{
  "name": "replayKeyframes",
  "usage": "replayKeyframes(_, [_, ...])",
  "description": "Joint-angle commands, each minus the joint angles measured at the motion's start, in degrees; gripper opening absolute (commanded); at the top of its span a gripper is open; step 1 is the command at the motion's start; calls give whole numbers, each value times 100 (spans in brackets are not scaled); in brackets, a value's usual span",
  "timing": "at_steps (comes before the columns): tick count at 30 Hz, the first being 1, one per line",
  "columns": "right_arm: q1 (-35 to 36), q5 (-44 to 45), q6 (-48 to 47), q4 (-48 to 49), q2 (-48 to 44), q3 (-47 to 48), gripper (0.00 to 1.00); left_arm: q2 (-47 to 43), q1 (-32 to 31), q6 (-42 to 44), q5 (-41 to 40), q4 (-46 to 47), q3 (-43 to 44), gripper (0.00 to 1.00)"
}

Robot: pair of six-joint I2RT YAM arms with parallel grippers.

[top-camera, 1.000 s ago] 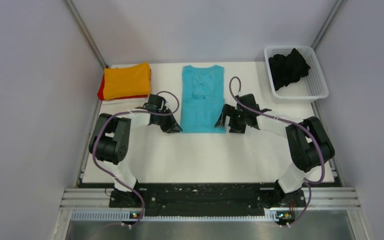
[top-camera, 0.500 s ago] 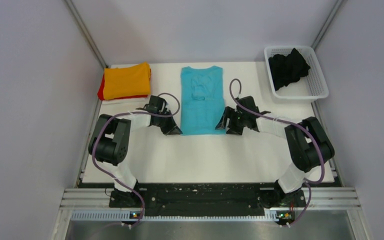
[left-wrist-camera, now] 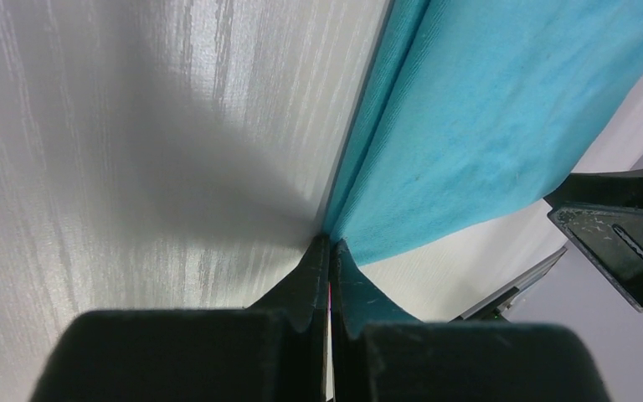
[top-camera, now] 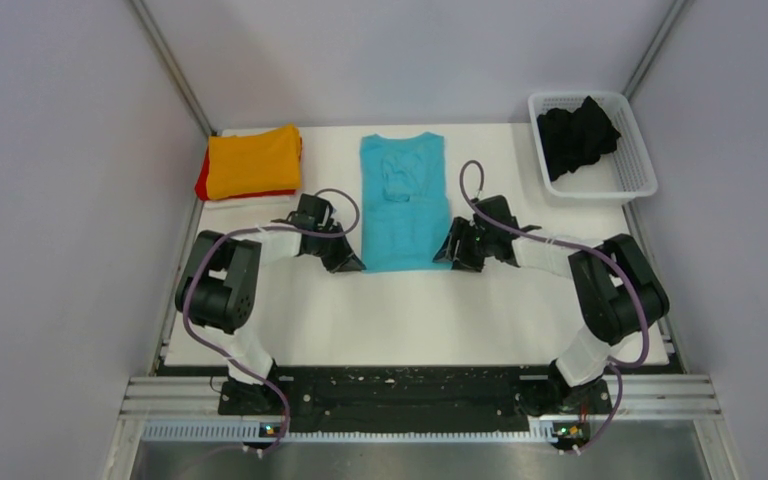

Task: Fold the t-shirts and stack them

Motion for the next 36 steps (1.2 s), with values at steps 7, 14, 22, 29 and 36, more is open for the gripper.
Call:
replayKeyframes(7, [103,131,-310,-432,46,-323,31,14,-79,74,-297,-333,-300,0])
replayKeyframes(14, [102,-8,-505,-441,-133,-327,0,-246,-136,115,-266,-432,-504,0])
replayKeyframes(22, [173,-690,-1282,-1731,-1200,-520,0,-1283,-431,103,-279,-1166,-931,0])
replayKeyframes(29, [328,-1368,-1435,-3022,-2467,-708,0,-2660,-977,-578,-265,-1802,-1366,0])
replayKeyframes(36, [285,-1054,-1581,-3044,-2800,-119,0,-3340,-1097,-708,-352,-1889,-1006,0])
